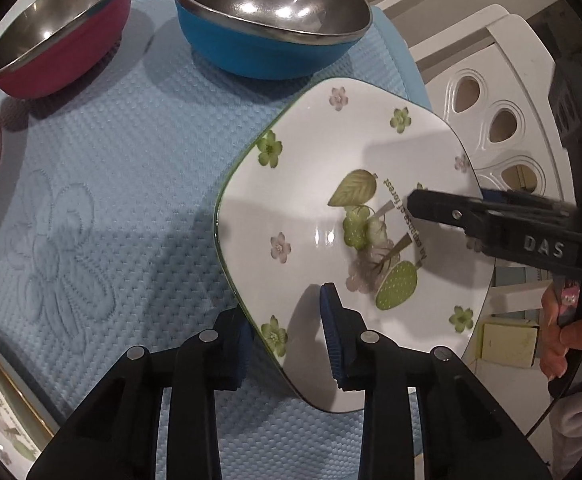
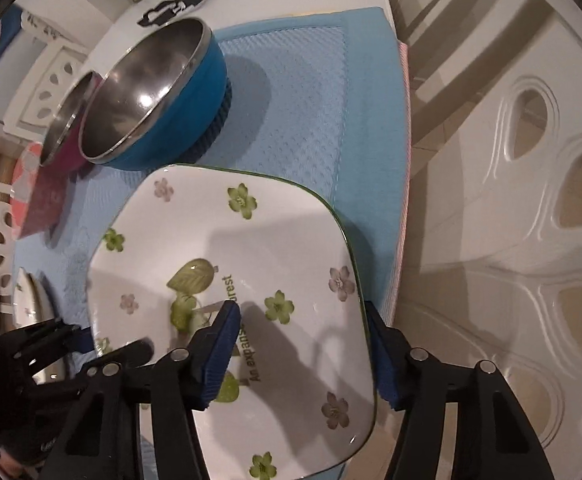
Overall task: Organize plates and bowls
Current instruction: 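Move both grippers to the other forest plate and grasp its rim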
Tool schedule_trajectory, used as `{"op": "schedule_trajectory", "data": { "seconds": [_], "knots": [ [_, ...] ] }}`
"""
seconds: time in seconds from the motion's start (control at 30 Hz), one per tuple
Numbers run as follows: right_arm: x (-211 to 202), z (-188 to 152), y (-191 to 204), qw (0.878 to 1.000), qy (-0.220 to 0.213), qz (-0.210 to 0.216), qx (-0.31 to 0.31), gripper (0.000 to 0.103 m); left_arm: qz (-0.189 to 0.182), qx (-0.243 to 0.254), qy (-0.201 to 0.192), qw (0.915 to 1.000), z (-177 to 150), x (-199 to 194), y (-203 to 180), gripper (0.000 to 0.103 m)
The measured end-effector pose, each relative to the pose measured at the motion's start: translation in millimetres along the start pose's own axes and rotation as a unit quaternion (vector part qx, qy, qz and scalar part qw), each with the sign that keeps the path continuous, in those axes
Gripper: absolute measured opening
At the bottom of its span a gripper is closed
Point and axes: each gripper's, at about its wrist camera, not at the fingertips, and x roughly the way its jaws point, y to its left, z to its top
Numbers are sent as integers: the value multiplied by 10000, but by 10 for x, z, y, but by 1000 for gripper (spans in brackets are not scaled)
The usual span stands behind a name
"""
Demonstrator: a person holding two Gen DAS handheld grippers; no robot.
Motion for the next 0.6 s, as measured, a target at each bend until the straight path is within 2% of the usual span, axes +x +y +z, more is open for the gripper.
{"op": "schedule_trajectory", "data": {
  "seconds": [0.07,0.2,0.33,0.6],
  "knots": [
    [-20,-44,-48,9997,-4,210,94,59,-20,41,44,10000,3,-23,33,28],
    [-36,-196,-64,9988,45,492,61,59,223,414,43,9989,-27,-131,80,28],
    [-106,-317,-142,9960,-68,735,503,59,165,539,101,9984,-78,-168,103,28],
    [-159,-321,-127,9964,-86,706,453,59,-15,481,175,9987,-157,-254,247,29]
  ]
}}
